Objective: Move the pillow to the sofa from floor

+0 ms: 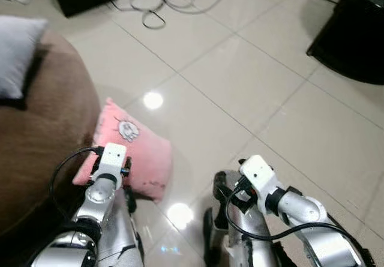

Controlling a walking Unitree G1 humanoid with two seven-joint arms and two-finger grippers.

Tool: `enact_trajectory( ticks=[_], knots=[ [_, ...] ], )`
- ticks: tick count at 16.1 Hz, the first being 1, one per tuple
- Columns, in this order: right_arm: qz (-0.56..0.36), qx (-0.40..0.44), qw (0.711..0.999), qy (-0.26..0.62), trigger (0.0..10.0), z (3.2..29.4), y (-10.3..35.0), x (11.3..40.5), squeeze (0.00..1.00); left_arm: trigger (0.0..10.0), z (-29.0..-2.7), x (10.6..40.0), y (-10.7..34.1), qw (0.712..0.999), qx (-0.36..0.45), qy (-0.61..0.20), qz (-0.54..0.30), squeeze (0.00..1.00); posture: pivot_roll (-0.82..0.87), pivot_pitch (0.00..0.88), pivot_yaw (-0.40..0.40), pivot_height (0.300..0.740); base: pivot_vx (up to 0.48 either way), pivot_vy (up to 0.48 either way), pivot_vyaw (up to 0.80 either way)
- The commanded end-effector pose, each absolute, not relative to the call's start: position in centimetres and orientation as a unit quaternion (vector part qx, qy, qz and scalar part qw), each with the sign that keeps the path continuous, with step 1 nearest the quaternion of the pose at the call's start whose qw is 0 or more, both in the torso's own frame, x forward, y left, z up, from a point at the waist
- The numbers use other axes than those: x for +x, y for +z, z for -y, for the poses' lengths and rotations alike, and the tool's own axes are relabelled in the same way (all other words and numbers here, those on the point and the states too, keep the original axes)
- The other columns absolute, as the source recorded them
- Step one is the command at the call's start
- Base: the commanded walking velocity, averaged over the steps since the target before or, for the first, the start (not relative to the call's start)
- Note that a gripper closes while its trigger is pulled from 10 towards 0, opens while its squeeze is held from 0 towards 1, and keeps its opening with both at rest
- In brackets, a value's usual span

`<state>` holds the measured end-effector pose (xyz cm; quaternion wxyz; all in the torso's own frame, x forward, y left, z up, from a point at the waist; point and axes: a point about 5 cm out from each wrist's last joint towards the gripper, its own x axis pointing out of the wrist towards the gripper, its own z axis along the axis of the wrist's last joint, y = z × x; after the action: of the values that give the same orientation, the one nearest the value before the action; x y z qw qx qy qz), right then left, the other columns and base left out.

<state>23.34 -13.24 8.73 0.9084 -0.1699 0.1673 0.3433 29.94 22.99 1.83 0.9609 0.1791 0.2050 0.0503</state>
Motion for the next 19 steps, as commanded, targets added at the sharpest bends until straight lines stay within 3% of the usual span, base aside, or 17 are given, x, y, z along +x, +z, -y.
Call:
enact_trajectory(
  ticks=[1, 5, 8, 9, 11, 14, 18, 19],
  knots=[
    [-0.174, -0.169, 0.907, 0.344, 10.0, 13.7, 9.1, 22.9, 0.0, 10.0, -23.7, 29.5, 1.5, 0.956, 0.184, 0.069, -0.217, 1.0, -0.09, 0.265, -0.136, 0.515, 0.0, 0.0, 0.0],
    [-0.163, -0.177, 0.896, 0.374, 10.0, 14.2, 11.2, 22.6, 0.0, 10.0, -26.2, 29.5, 2.4, 0.946, 0.21, 0.135, -0.208, 1.0, -0.14, 0.248, -0.23, 0.515, 0.0, 0.0, 0.0],
    [-0.165, -0.196, 0.853, 0.455, 10.0, 13.5, 11.6, 21.7, 0.0, 10.0, -28.4, 29.3, 3.5, 0.925, 0.27, 0.191, -0.189, 1.0, -0.16, 0.25, -0.255, 0.515, 0.0, 0.0, 0.0],
    [-0.165, -0.196, 0.85, 0.459, 10.0, 13.4, 11.8, 21.7, 0.0, 10.0, -29.3, 29.0, 3.7, 0.913, 0.294, 0.21, -0.188, 1.0, -0.16, 0.247, -0.256, 0.515, 0.0, 0.0, 0.0],
    [-0.165, -0.194, 0.85, 0.461, 10.0, 13.3, 12.0, 21.8, 0.0, 10.0, -30.1, 28.4, 3.5, 0.902, 0.314, 0.215, -0.205, 1.0, -0.16, 0.245, -0.254, 0.515, 0.0, 0.0, 0.0],
    [-0.168, -0.184, 0.84, 0.481, 10.0, 12.9, 11.9, 21.0, 0.0, 10.0, -30.4, 27.2, 1.8, 0.887, 0.331, 0.163, -0.279, 1.0, -0.16, 0.237, -0.246, 0.515, 0.0, 0.0, 0.0],
    [-0.168, -0.183, 0.838, 0.486, 10.0, 12.8, 11.9, 20.6, 0.0, 10.0, -31.0, 27.1, 2.0, 0.879, 0.344, 0.167, -0.286, 0.98, -0.17, 0.225, -0.244, 0.515, 0.0, 0.0, 0.0],
    [-0.168, -0.183, 0.837, 0.487, 10.0, 12.8, 12.0, 20.4, 0.0, 10.0, -30.9, 27.2, 2.0, 0.882, 0.334, 0.162, -0.291, 0.62, -0.17, 0.22, -0.245, 0.515, 0.0, 0.0, 0.0]
  ],
)
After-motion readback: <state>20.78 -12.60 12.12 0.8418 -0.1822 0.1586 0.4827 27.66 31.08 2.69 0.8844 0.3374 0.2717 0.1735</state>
